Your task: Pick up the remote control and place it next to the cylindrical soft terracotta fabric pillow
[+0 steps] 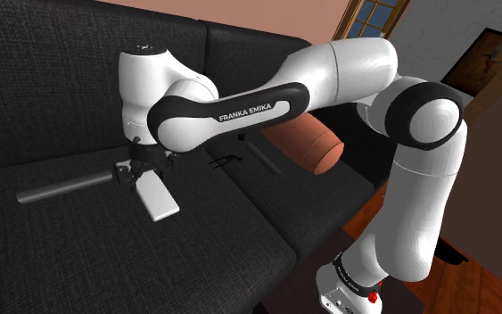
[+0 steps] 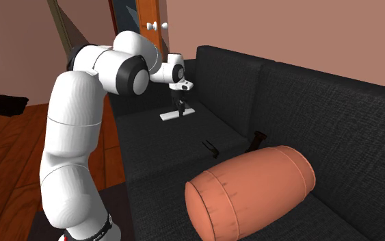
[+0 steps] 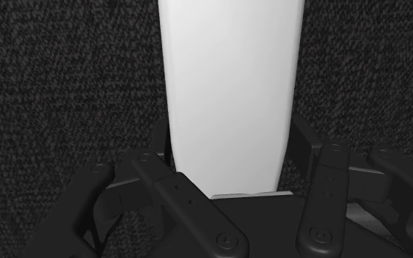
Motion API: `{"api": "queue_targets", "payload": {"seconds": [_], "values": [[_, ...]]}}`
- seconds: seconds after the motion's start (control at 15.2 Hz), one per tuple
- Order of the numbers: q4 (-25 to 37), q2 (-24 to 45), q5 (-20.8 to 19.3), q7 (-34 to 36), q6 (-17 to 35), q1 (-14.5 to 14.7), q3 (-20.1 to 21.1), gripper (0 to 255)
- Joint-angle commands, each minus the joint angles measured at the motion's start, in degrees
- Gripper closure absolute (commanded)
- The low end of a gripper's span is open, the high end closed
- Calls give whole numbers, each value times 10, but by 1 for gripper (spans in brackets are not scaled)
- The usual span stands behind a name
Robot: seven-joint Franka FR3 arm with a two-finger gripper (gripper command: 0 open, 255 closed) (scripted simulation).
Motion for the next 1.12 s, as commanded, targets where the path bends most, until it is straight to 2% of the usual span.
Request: {"api": "queue_targets", "payload": {"seconds": [0.0,1.06], "values": [[9,-6,4,-3,-14,-1,2,255],[97,-33,24,-18,-125,0,11,255]]}}
